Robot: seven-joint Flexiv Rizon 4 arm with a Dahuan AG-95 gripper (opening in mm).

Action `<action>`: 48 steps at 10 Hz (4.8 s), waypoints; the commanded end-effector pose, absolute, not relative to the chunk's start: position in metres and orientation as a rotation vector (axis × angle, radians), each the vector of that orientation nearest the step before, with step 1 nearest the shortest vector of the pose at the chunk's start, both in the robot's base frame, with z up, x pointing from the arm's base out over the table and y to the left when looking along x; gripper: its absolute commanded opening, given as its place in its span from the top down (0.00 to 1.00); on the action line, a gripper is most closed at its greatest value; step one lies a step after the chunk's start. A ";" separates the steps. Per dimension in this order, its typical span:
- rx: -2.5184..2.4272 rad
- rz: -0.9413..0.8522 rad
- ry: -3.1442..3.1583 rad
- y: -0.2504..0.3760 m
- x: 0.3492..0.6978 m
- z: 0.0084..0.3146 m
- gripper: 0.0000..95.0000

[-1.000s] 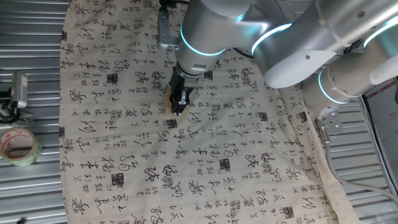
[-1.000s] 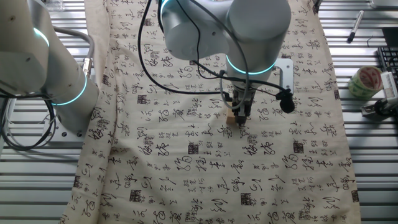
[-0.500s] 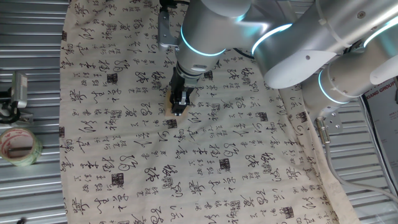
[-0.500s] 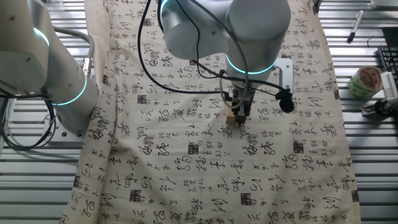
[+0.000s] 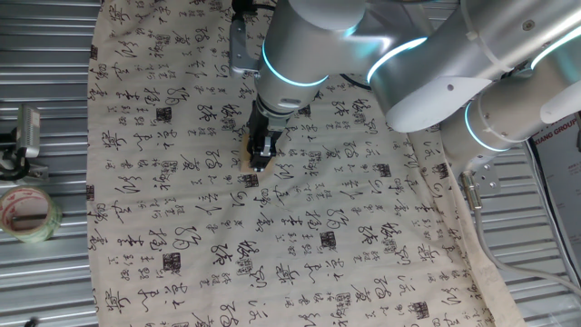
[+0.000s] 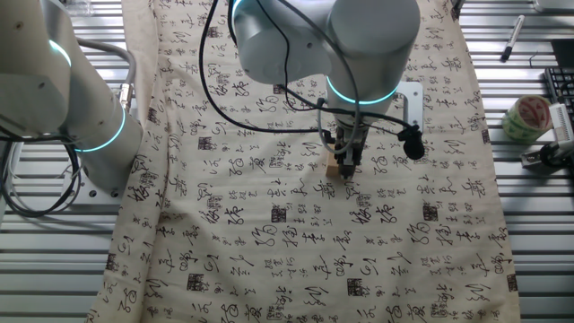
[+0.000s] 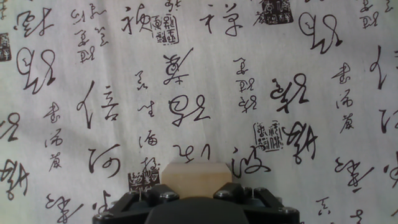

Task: Hold a small block with the gripper and sweep it from left to right on the table

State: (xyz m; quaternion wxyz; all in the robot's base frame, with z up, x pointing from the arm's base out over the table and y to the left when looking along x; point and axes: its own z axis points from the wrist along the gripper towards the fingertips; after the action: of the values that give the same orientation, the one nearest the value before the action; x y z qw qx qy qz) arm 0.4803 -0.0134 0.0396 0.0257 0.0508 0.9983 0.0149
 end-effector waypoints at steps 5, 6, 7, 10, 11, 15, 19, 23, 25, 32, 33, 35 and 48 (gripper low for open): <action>0.098 0.060 3.095 -0.011 0.482 0.027 1.00; 0.096 0.065 3.096 -0.010 0.483 0.027 1.00; 0.096 0.065 3.096 -0.009 0.483 0.027 1.00; 0.092 0.073 3.095 -0.007 0.485 0.027 1.00; 0.092 0.075 3.095 -0.007 0.485 0.026 1.00; 0.084 0.085 3.092 -0.006 0.485 0.027 1.00; 0.082 0.090 3.093 -0.006 0.485 0.027 1.00; 0.065 0.092 3.094 -0.006 0.486 0.027 1.00; 0.039 0.086 3.093 -0.006 0.486 0.027 1.00; -0.160 0.067 3.073 -0.006 0.486 0.027 1.00; -0.211 0.057 3.074 -0.006 0.486 0.027 1.00; -0.294 0.036 3.077 -0.006 0.486 0.027 1.00; -0.480 0.002 3.086 -0.006 0.486 0.027 1.00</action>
State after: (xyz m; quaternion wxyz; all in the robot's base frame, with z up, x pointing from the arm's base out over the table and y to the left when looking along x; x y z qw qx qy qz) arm 0.4864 -0.0058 0.0401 0.0076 -0.1539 0.9881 -0.0010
